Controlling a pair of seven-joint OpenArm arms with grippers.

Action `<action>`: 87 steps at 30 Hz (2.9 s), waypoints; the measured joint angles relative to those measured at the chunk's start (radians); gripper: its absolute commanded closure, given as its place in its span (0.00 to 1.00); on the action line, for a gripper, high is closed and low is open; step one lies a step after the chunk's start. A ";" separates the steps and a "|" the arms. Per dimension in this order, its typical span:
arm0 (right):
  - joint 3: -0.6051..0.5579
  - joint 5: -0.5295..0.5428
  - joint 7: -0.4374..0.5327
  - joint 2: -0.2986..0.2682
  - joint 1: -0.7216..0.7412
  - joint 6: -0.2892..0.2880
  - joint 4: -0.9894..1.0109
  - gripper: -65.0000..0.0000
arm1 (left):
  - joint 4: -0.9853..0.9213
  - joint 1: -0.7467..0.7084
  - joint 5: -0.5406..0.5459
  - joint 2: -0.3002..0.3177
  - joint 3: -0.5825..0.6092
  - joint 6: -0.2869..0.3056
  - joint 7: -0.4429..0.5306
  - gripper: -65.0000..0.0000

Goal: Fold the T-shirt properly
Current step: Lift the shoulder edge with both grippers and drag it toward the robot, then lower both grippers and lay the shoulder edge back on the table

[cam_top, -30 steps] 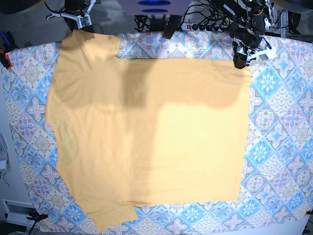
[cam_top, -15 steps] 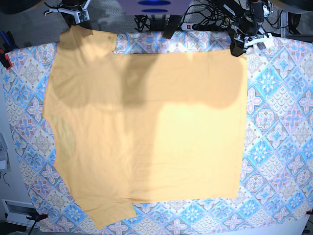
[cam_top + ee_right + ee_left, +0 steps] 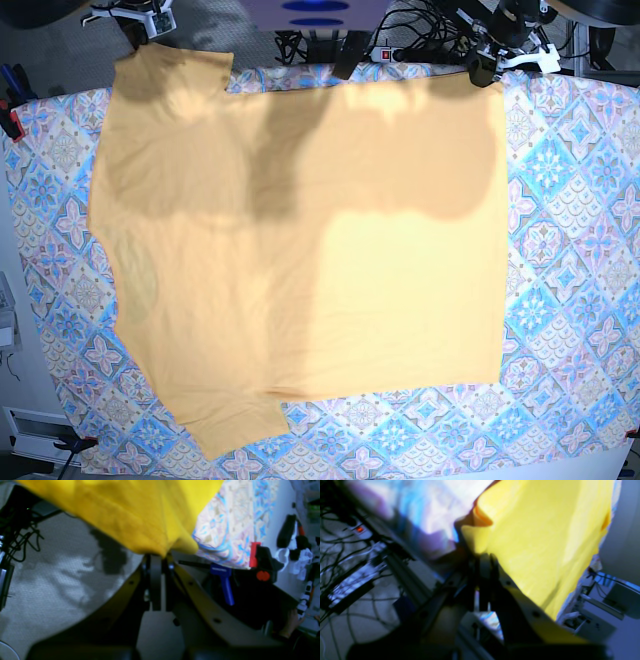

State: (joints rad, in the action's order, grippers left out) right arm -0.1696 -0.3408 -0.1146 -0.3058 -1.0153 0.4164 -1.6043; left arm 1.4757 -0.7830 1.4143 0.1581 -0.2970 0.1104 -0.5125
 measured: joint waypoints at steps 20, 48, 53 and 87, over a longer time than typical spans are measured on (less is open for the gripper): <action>0.087 0.000 0.078 -0.011 0.012 -0.001 -0.073 0.99 | 0.085 0.025 -0.044 0.006 -0.089 -0.062 -0.015 1.00; 0.084 0.000 -0.070 -0.010 0.385 -0.120 -0.073 0.99 | 0.085 0.257 -0.046 0.008 -0.086 -0.062 -0.016 1.00; 0.082 0.002 -0.100 -0.010 0.448 -0.156 -0.073 0.99 | 0.084 0.299 -0.048 0.008 -0.086 -0.062 -0.017 1.00; -0.021 0.000 -0.125 -0.002 0.867 -0.248 0.199 1.00 | 0.077 0.484 -0.157 0.000 -0.087 -0.064 -0.018 1.00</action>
State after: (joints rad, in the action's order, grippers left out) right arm -0.1902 -0.3408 -0.2394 -0.3080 -0.1486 0.1688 -1.4052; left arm 1.5532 -0.2993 1.2572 0.1577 -0.3840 0.0463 -0.5308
